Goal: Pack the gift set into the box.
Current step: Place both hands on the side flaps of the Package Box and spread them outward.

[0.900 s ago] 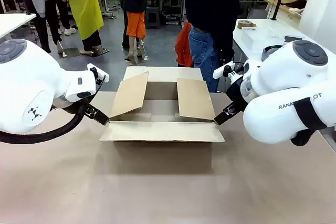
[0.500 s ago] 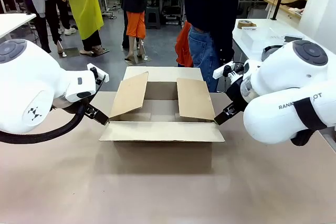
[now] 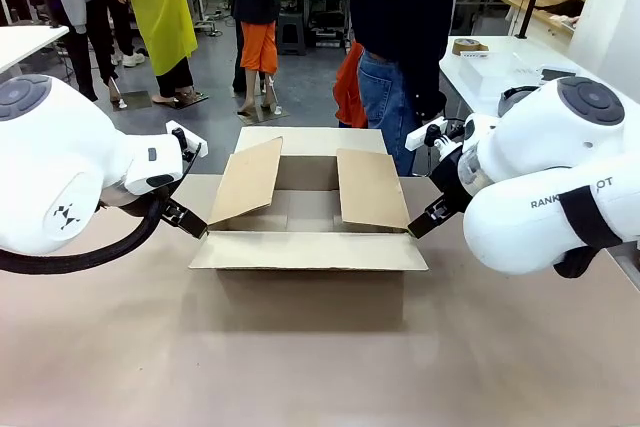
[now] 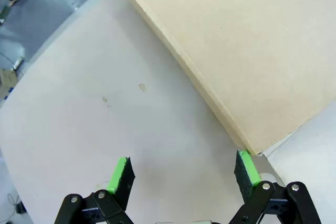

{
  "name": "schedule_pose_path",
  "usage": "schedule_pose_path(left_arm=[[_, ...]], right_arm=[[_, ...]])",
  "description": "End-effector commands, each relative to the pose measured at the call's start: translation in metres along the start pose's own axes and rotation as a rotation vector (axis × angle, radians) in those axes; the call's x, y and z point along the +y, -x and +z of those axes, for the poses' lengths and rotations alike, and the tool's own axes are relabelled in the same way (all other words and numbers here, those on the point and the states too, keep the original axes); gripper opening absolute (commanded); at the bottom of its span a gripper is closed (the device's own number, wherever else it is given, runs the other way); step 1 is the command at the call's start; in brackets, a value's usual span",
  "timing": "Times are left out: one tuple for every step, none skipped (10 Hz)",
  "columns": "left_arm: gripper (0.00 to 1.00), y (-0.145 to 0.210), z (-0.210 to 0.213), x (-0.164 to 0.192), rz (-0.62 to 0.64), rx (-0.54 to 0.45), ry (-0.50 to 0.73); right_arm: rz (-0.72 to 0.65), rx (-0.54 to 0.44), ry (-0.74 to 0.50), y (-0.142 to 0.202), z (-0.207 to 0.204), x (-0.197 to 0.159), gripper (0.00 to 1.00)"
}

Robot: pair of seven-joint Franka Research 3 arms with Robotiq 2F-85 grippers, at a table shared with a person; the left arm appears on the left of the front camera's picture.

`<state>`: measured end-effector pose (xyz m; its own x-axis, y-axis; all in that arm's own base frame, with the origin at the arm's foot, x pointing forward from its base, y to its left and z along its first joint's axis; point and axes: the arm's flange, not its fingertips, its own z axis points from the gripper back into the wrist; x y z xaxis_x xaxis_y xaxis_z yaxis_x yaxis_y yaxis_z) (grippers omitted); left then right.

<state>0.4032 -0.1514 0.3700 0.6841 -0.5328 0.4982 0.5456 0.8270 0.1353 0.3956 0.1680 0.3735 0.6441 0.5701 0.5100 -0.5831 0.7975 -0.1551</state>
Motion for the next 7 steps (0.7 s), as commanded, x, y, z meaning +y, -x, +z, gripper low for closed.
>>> schedule_pose_path(left_arm=[[1.00,-0.0001,0.0001,0.0000,-0.001,0.000,0.000],[1.00,-0.0001,0.0001,0.0000,-0.001,0.000,0.000],[1.00,-0.0001,0.0001,0.0000,-0.001,0.000,0.000],[1.00,-0.0001,0.0001,0.0000,-0.001,0.000,0.000],[1.00,-0.0001,0.0001,0.0000,-0.001,0.000,0.000],[1.00,-0.0001,0.0001,0.0000,-0.001,0.000,0.000],[1.00,0.0000,0.0000,0.0000,0.000,0.000,0.000]], right_arm=[[0.000,0.000,0.000,0.0000,0.0000,0.0000,1.00],[0.000,0.000,0.000,0.0000,0.0000,0.0000,1.00],[0.000,0.000,0.000,0.0000,0.0000,0.0000,1.00],[0.000,0.000,0.000,0.0000,0.0000,0.0000,1.00],[0.000,0.000,0.000,0.0000,0.0000,0.0000,1.00],[0.000,0.000,0.000,0.0000,0.0000,0.0000,1.00],[0.000,0.000,0.000,0.0000,0.0000,0.0000,1.00]])
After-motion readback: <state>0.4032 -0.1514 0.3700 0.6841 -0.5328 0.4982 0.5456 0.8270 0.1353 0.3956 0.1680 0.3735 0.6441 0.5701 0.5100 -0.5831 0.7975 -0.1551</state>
